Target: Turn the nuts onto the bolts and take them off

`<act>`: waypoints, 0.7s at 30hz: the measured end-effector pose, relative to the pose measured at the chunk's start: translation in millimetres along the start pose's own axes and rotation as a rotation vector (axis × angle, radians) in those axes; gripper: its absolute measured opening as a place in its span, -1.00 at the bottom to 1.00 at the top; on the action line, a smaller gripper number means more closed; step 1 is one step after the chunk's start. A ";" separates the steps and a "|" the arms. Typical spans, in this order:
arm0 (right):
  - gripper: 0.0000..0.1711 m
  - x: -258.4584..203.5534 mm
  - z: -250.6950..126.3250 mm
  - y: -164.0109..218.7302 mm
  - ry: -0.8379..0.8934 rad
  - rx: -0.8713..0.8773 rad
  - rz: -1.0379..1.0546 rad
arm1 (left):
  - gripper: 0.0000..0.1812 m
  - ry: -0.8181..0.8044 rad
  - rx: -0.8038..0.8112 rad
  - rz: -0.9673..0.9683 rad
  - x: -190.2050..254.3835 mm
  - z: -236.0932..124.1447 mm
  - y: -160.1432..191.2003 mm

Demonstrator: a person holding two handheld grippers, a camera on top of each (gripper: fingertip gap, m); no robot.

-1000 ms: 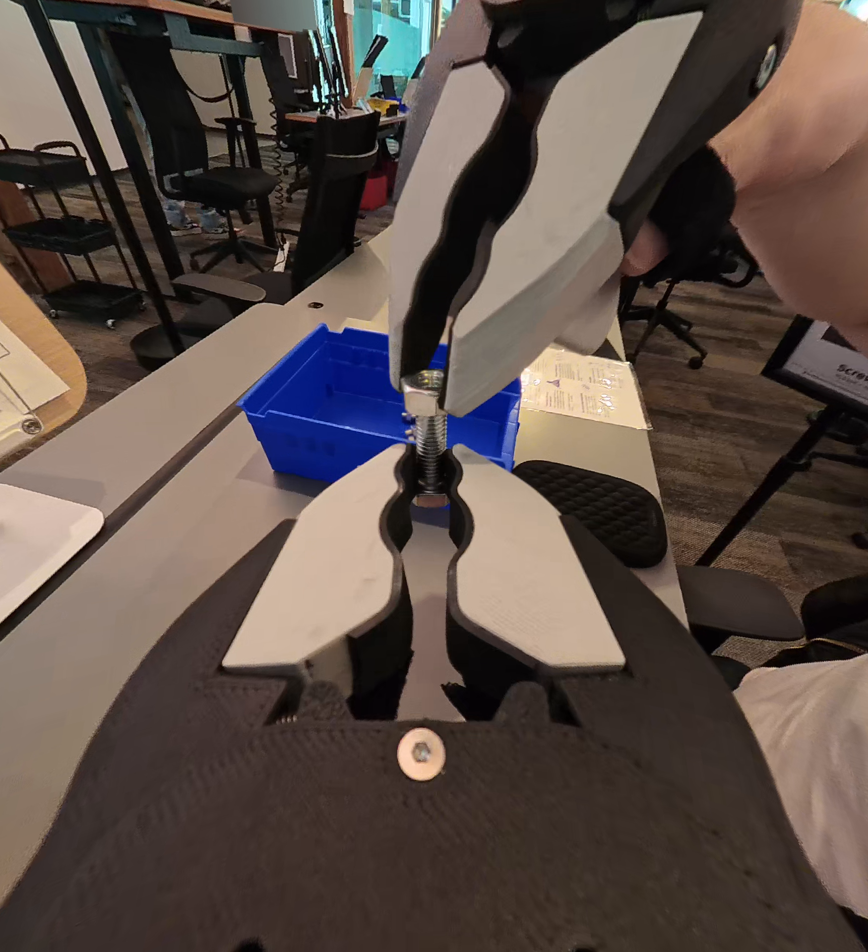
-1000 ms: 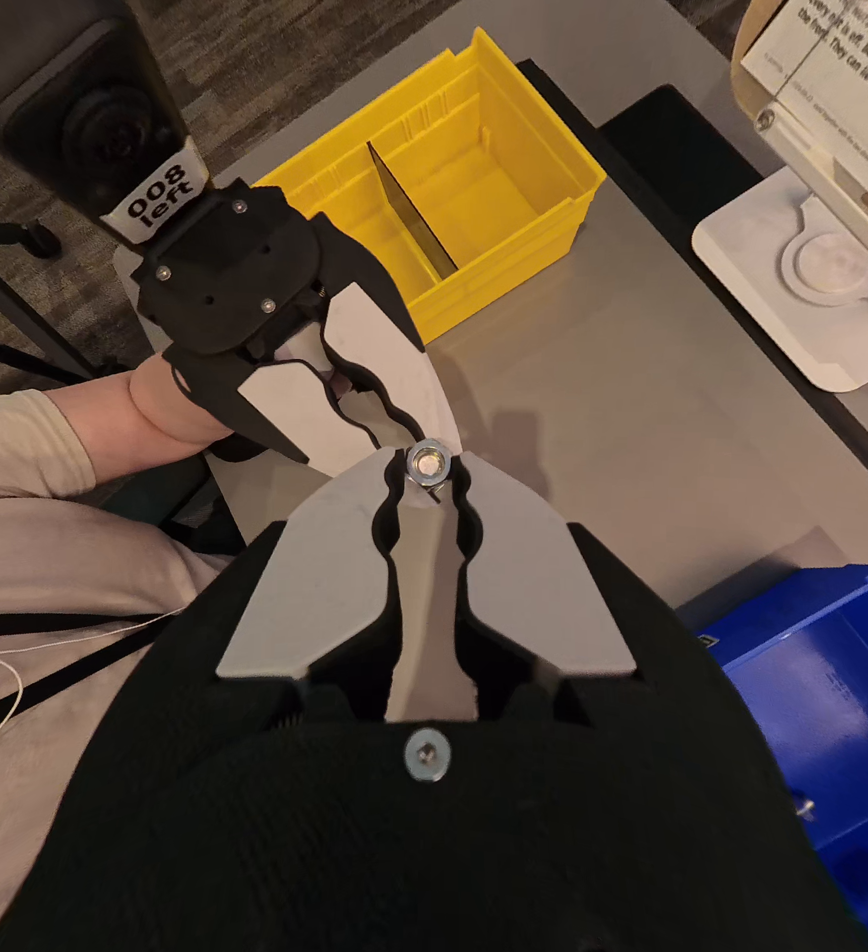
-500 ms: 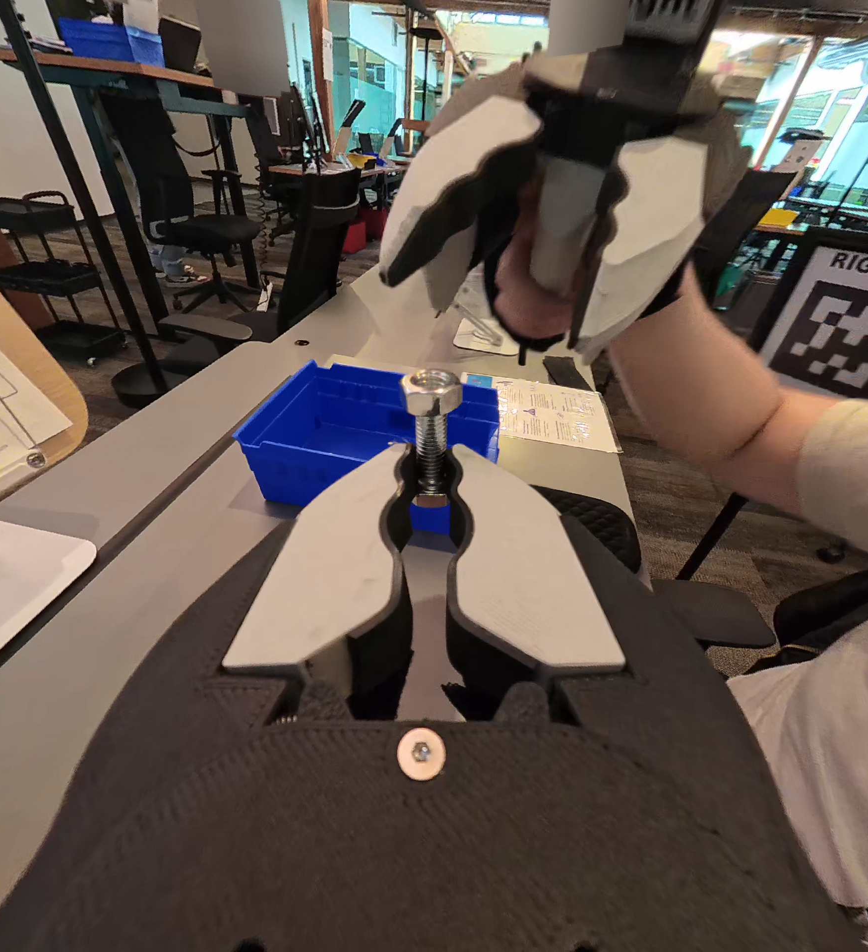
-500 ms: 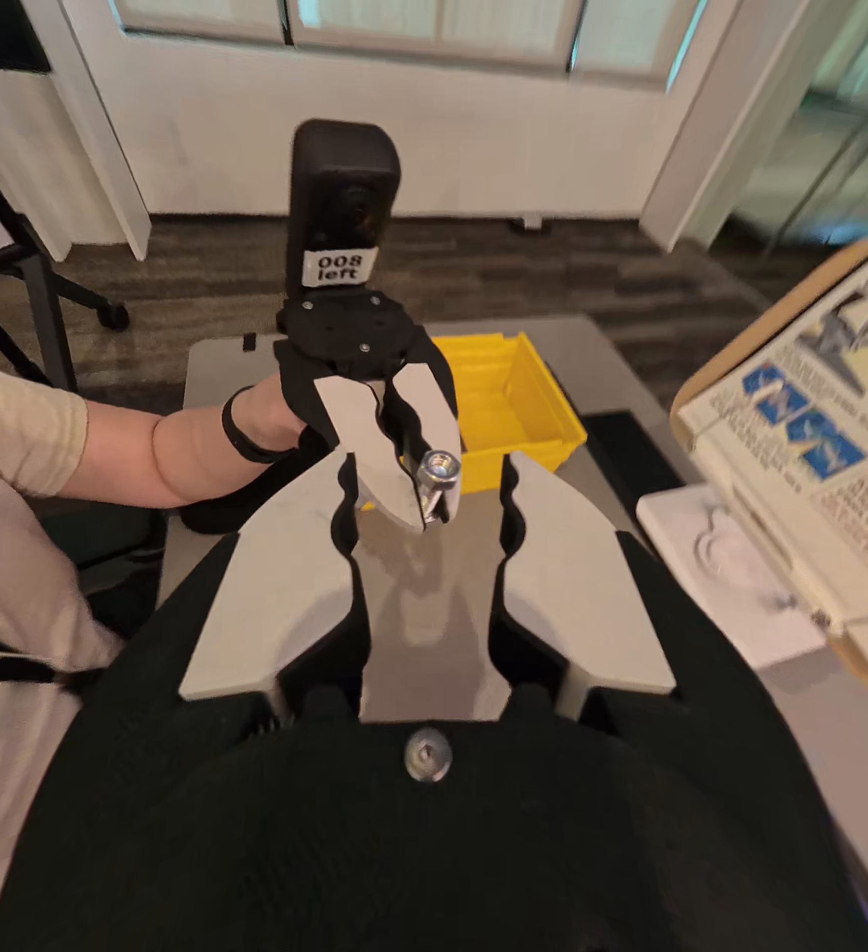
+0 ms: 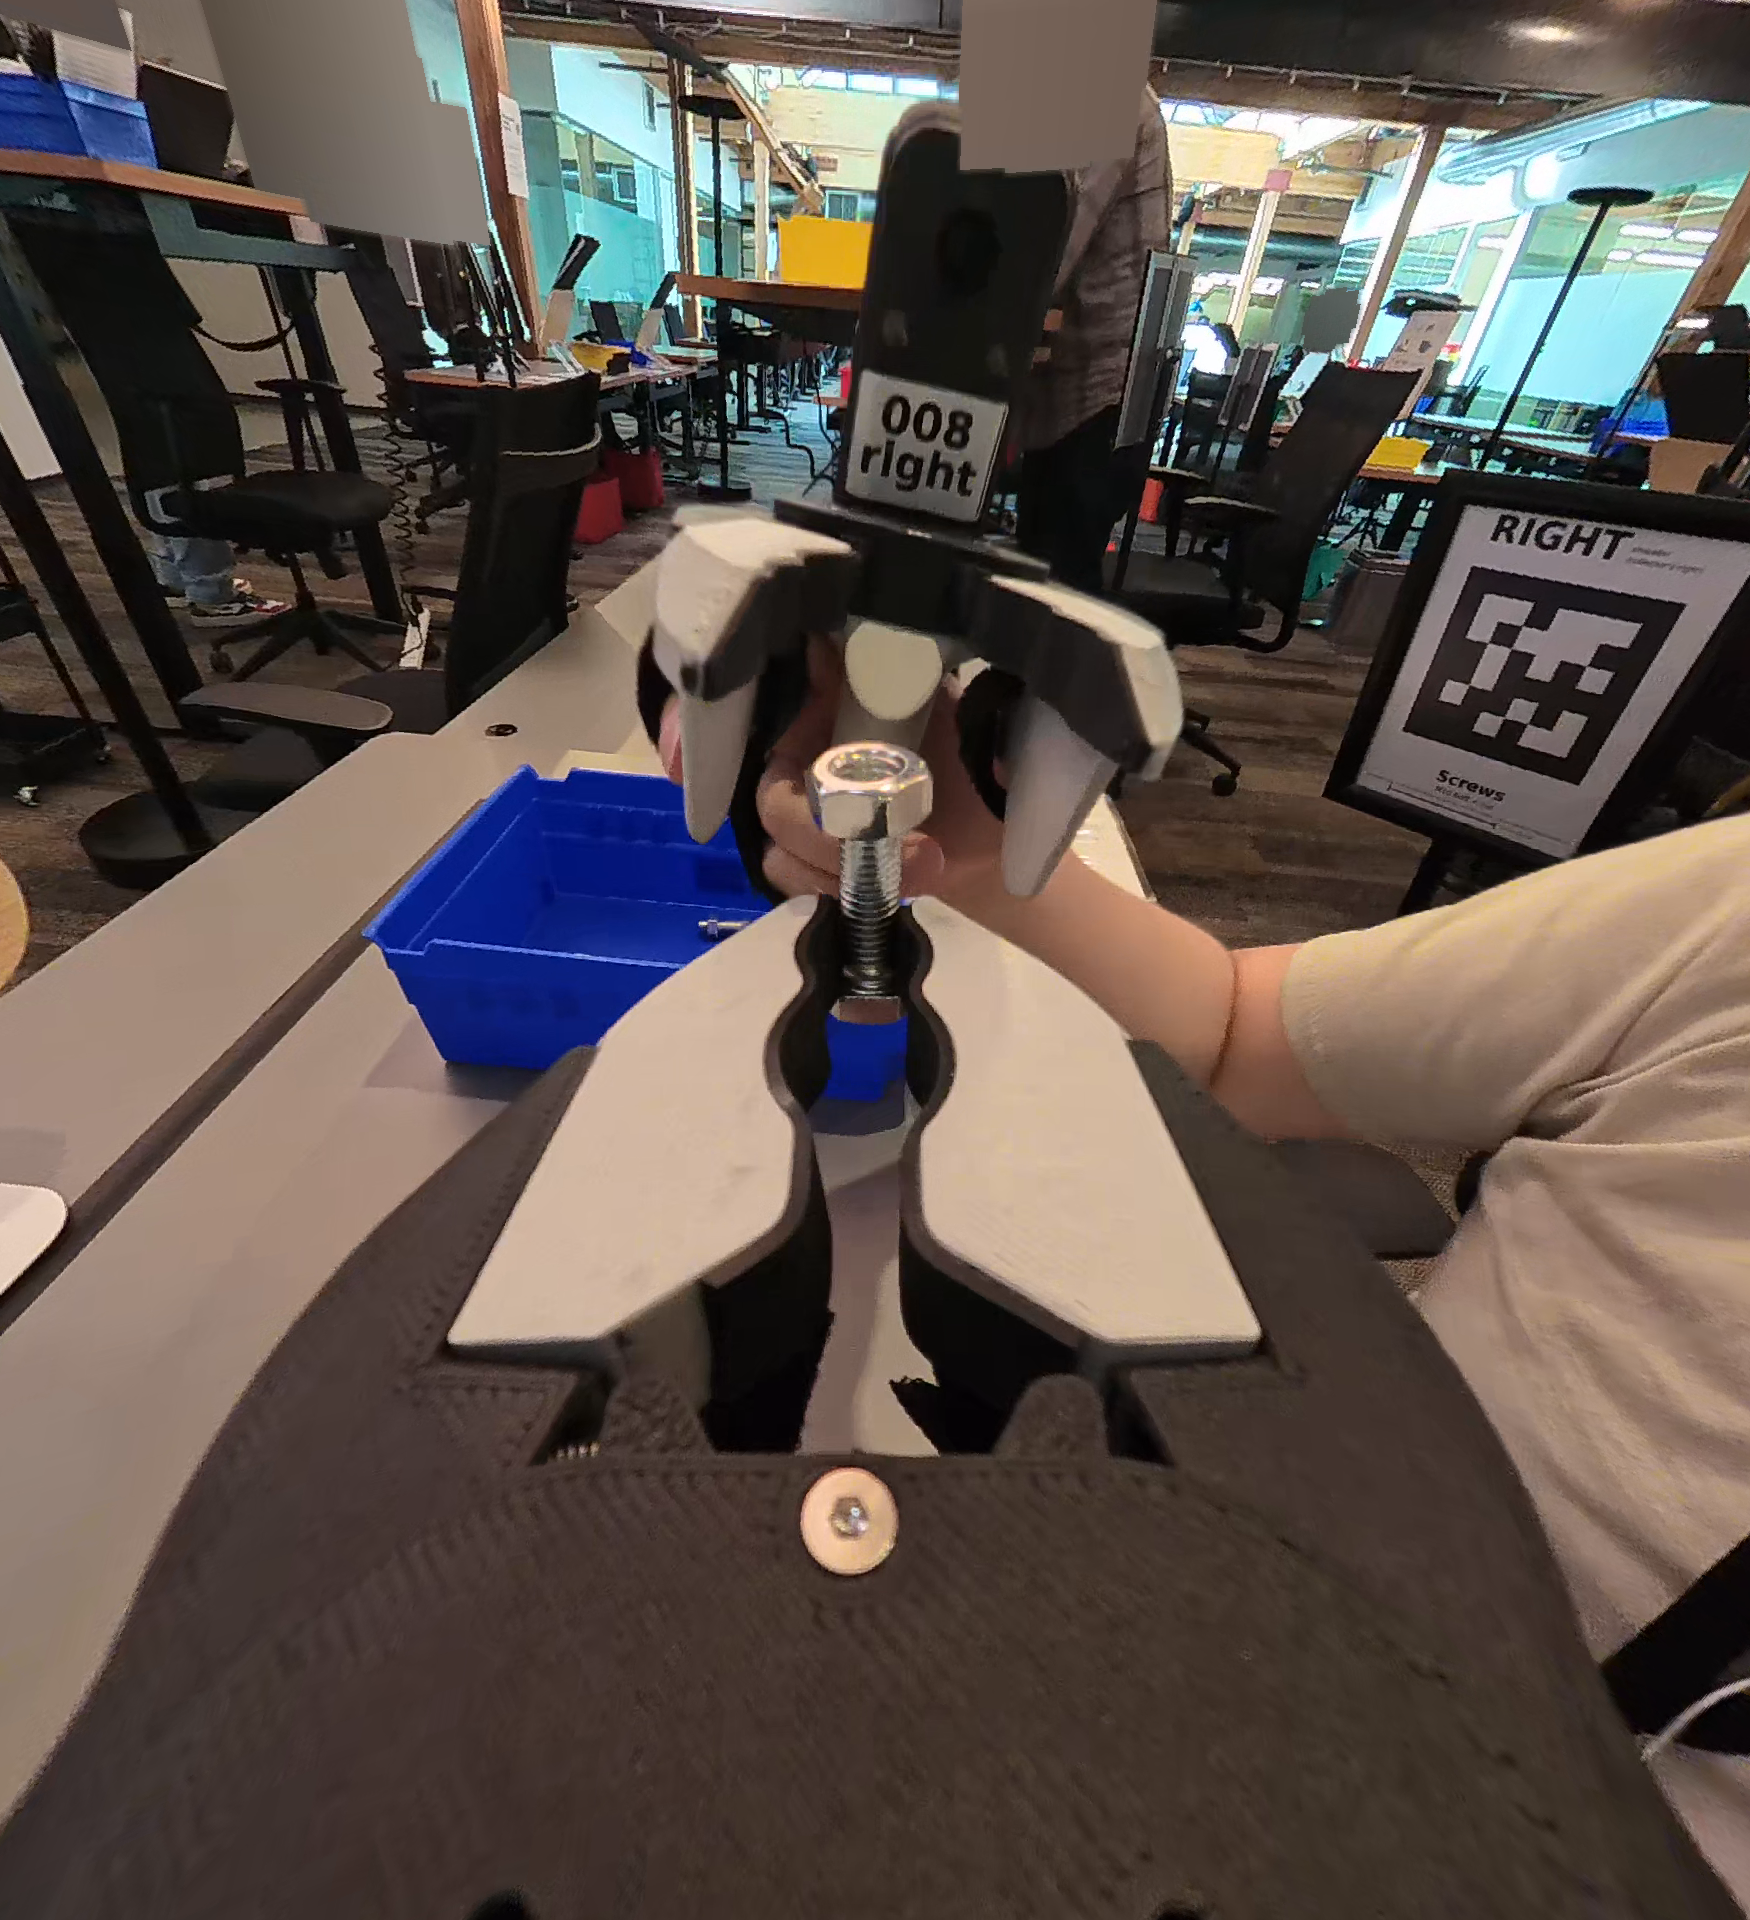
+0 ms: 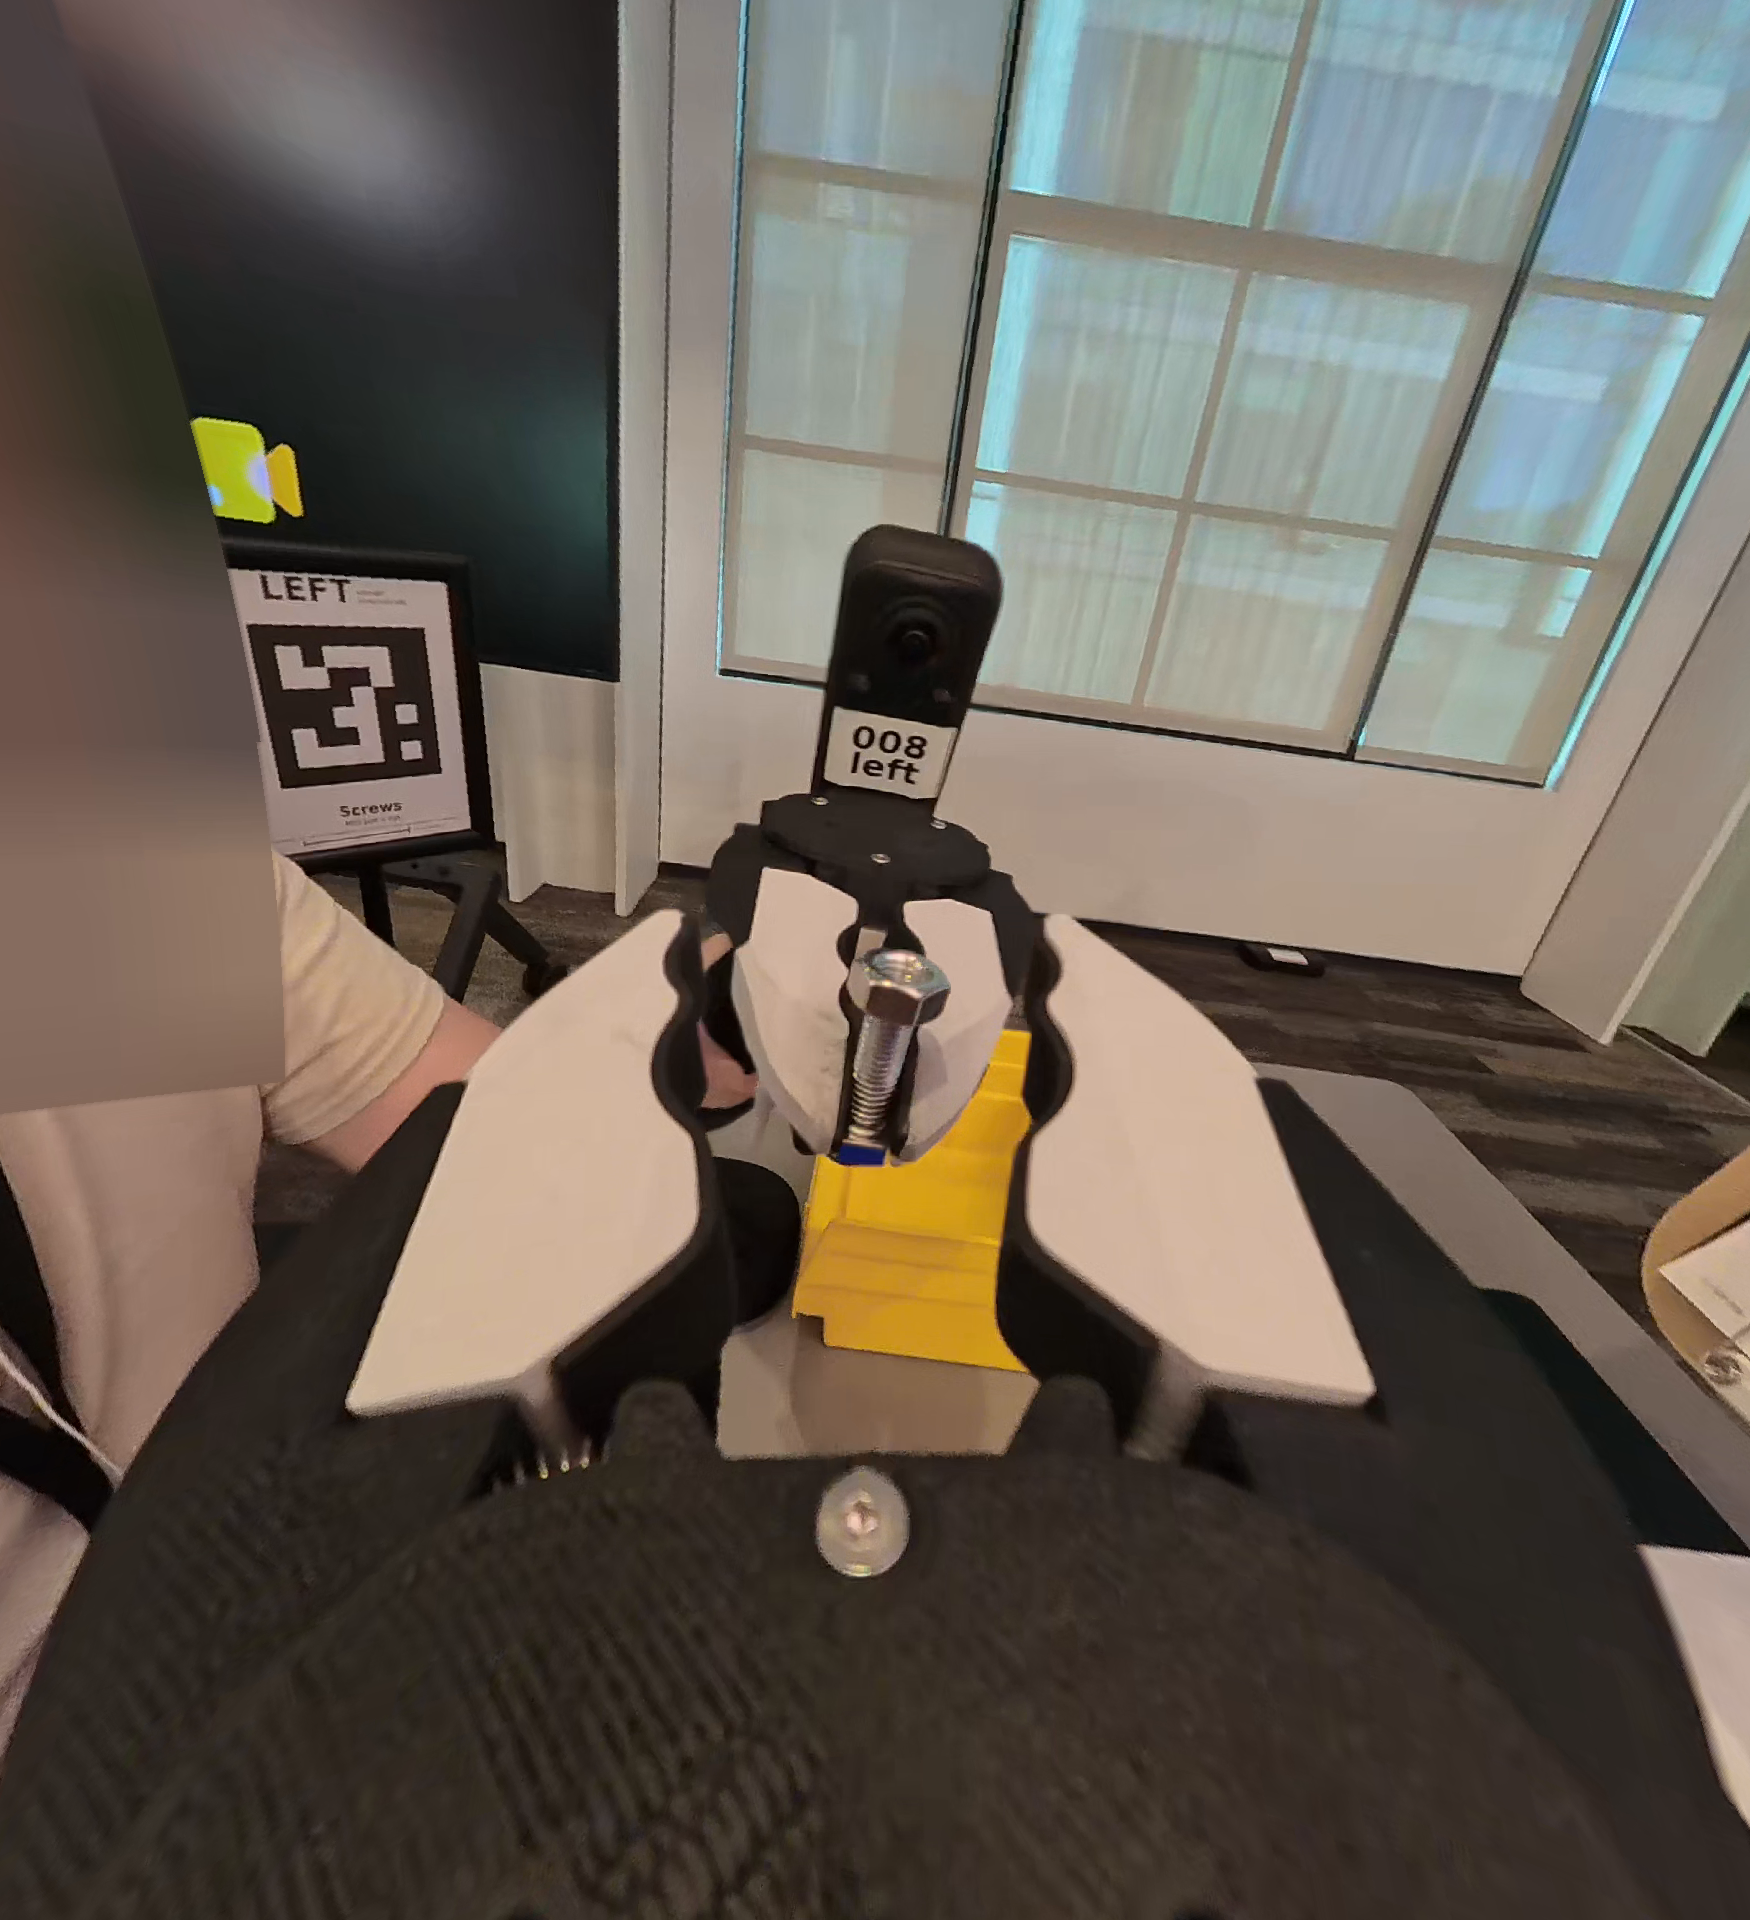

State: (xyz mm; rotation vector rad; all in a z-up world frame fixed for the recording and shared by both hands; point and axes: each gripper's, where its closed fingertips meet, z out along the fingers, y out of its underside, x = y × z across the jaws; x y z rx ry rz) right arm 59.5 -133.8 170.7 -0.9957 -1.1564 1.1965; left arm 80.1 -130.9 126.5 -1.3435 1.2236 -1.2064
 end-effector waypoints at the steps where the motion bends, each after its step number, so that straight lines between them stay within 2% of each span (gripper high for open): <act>1: -0.30 -1.3 -0.5 0.2 -0.012 0.009 0.005 | -0.90 0.007 0.004 -0.004 0.1 -0.1 -0.2; 6: -0.30 -3.8 -2.0 6.5 -0.067 0.008 0.027 | -0.89 0.006 0.004 -0.018 -4.8 1.1 1.9; 21: -0.28 -5.3 0.8 18.0 -0.082 -0.017 0.043 | -0.90 0.001 -0.018 -0.018 -8.3 6.0 8.3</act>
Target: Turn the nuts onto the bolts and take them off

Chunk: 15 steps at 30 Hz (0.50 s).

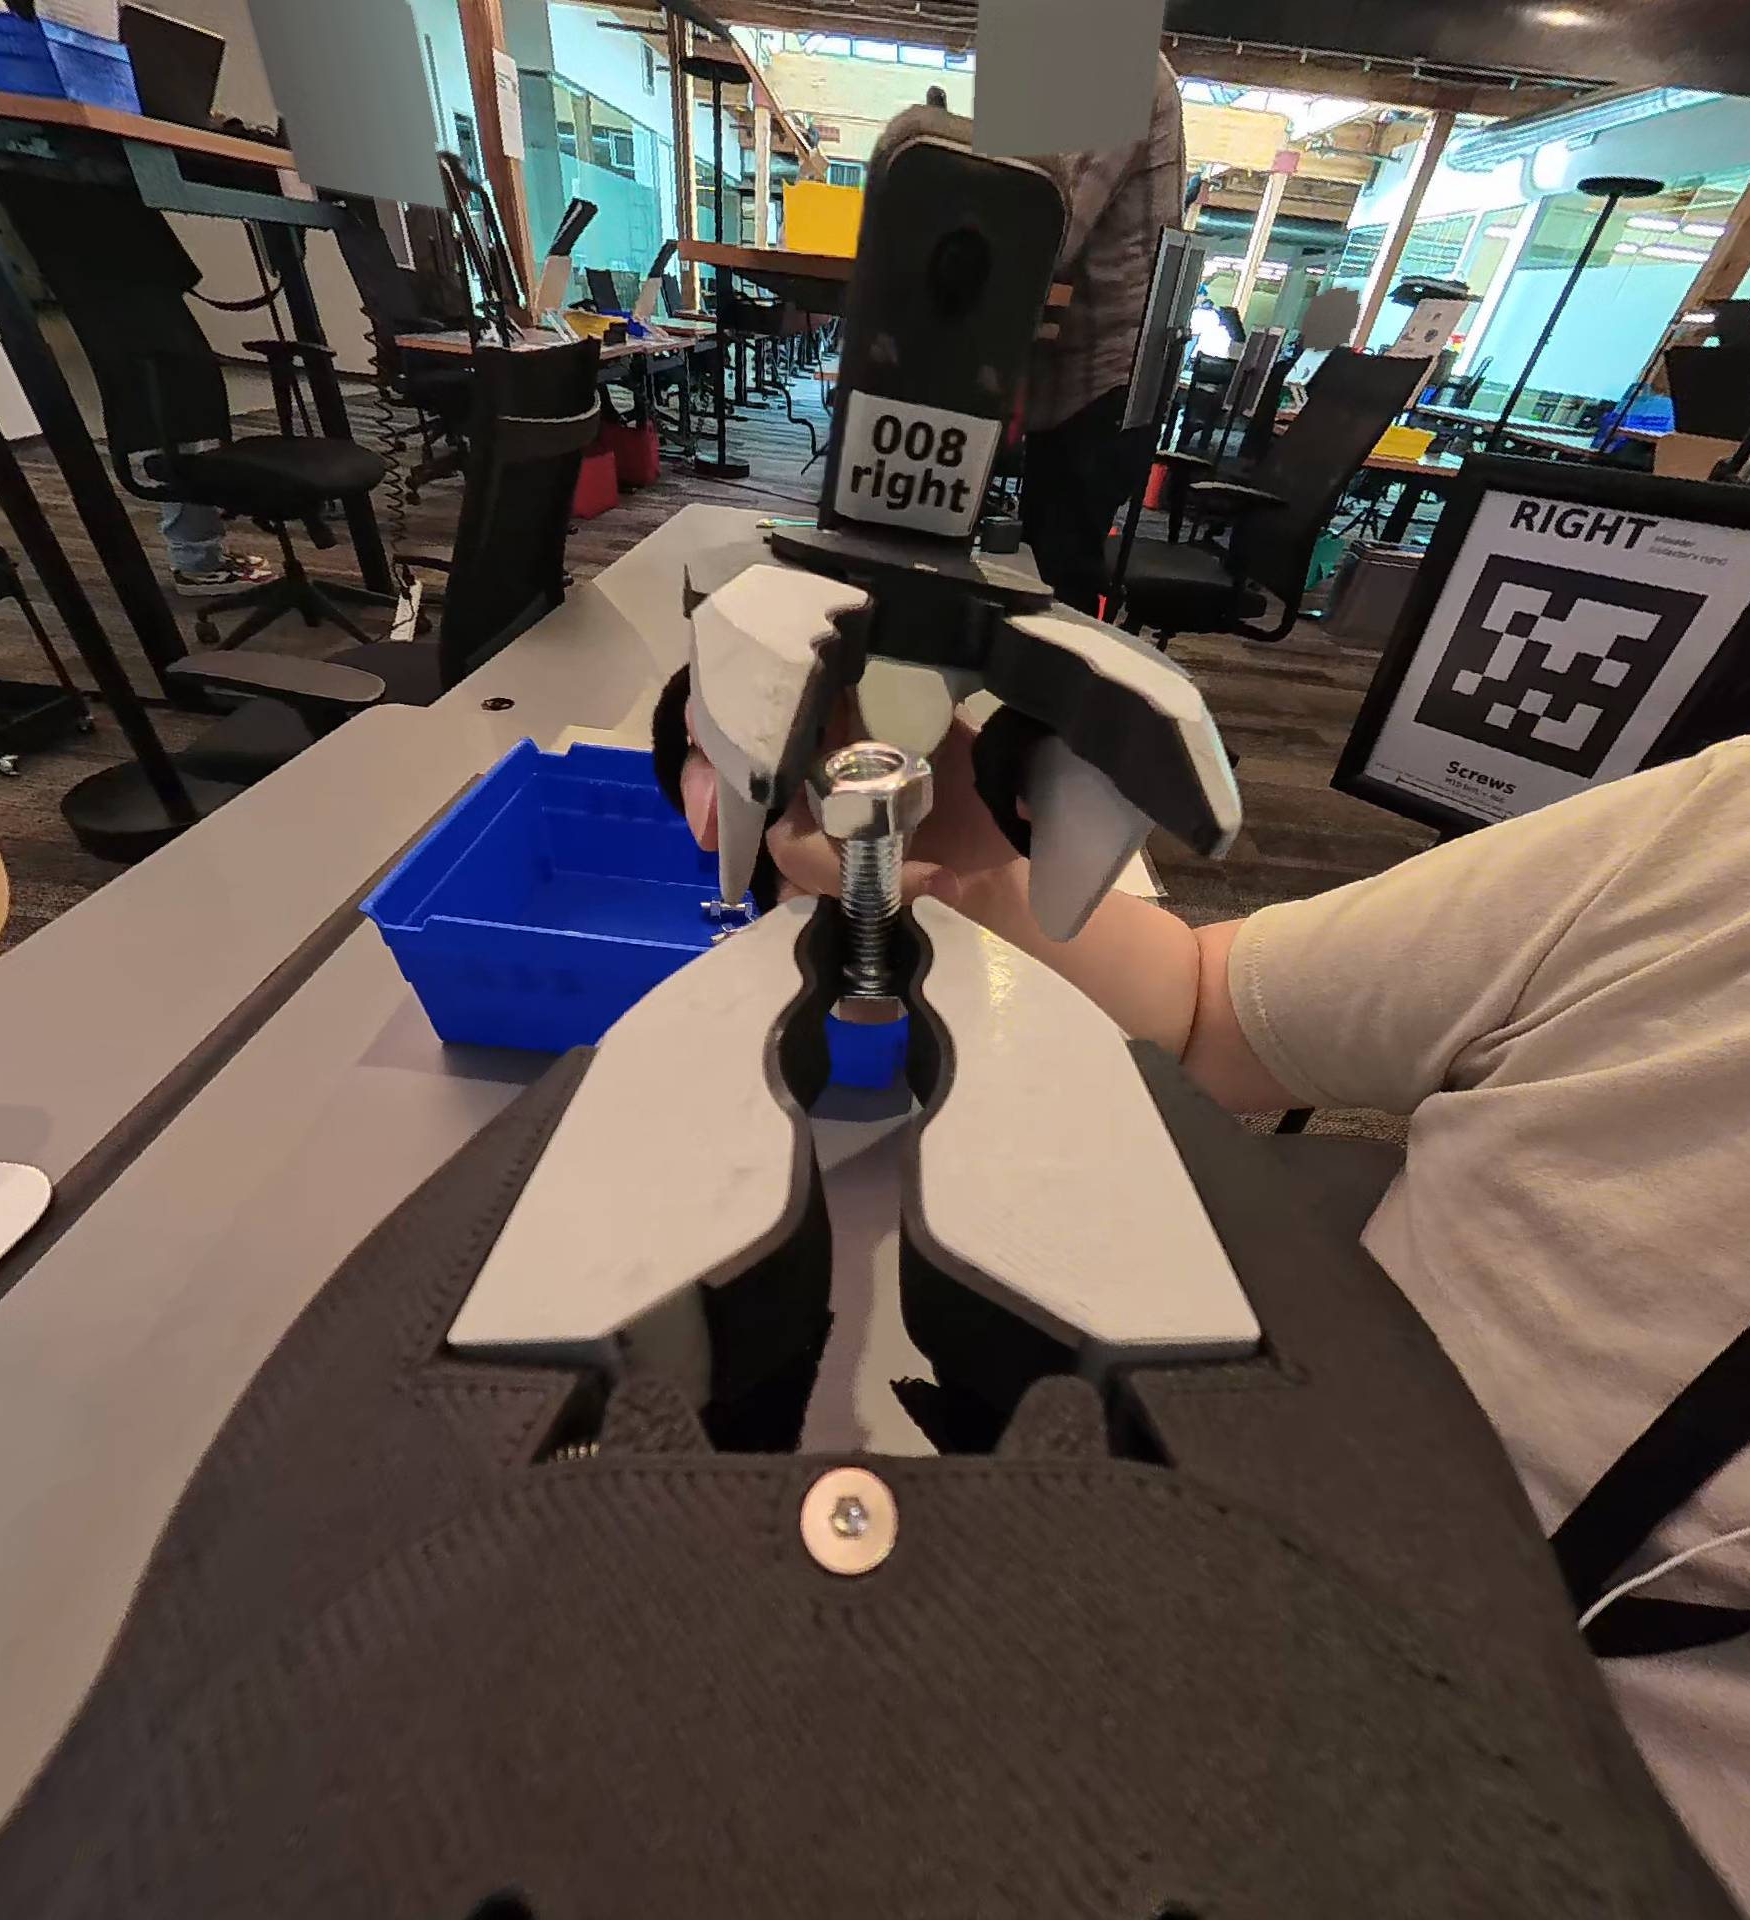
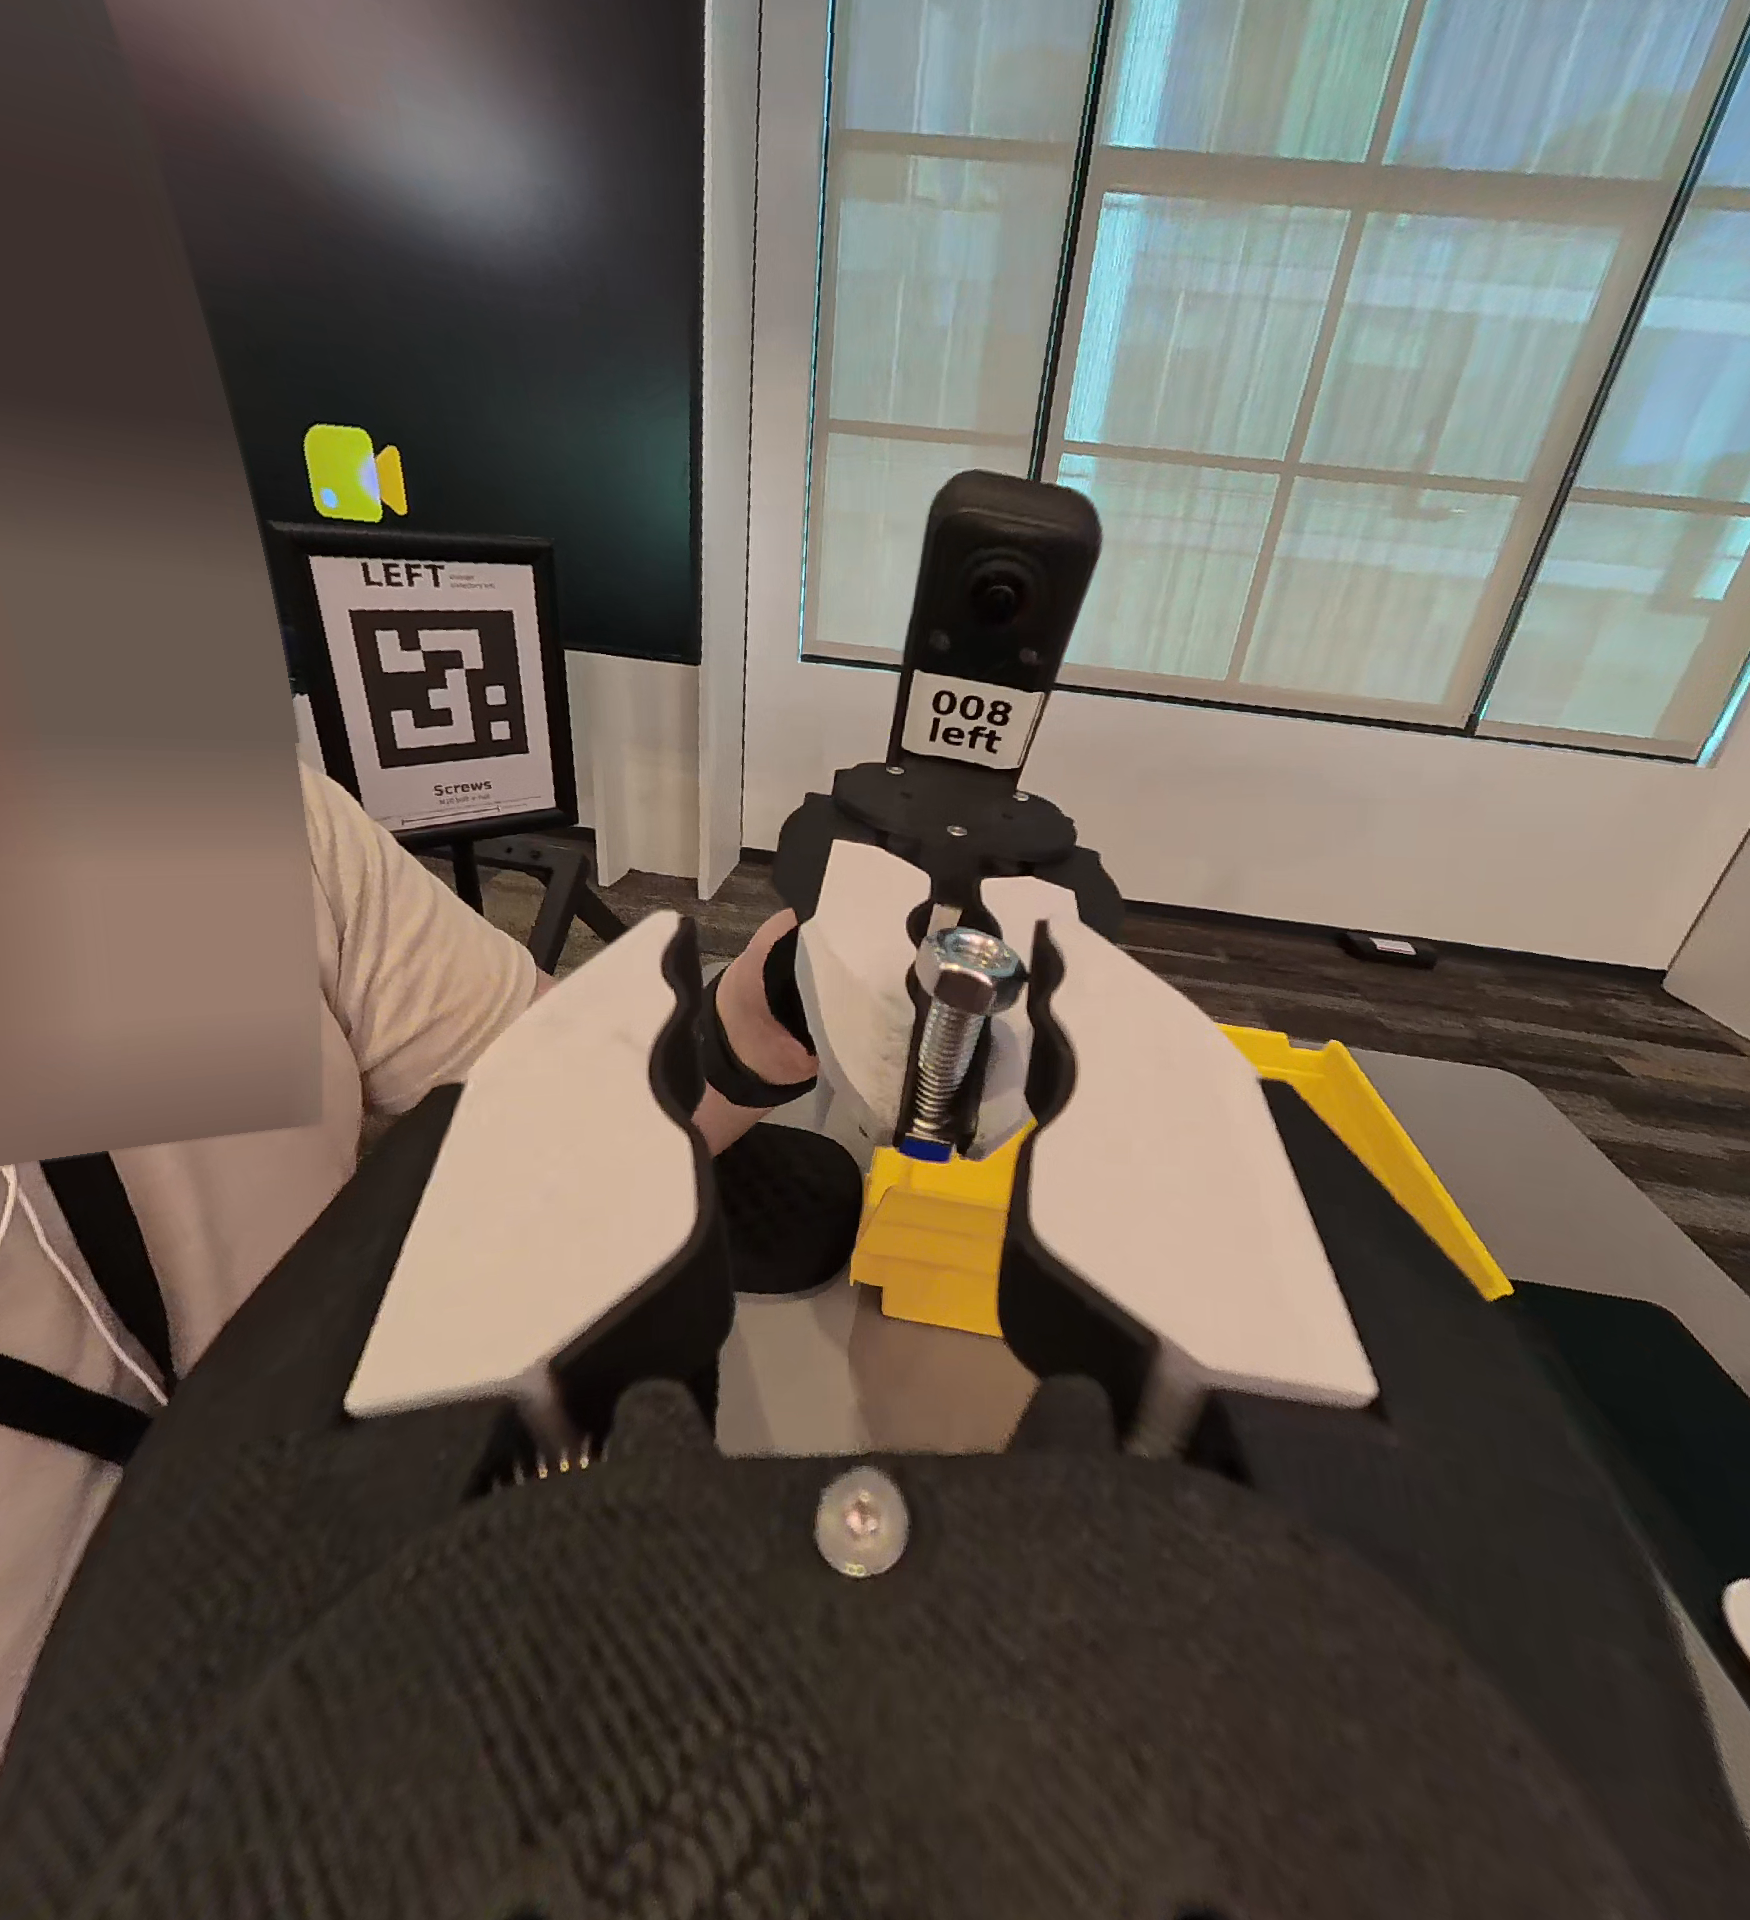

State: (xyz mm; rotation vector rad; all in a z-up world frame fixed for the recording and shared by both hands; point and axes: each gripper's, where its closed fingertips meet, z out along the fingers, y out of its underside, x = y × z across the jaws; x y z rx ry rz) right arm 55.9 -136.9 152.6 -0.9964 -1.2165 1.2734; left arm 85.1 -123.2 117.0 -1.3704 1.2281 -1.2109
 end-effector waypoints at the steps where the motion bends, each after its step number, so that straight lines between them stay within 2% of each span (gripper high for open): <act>1: -0.28 -0.1 -0.2 -0.6 0.004 0.001 -0.004 | -0.89 -0.002 0.001 0.001 0.0 -0.5 -0.4; 15: -0.30 5.9 -5.0 -5.3 0.059 0.016 -0.015 | -0.89 -0.026 0.007 0.011 -1.7 -6.9 -4.6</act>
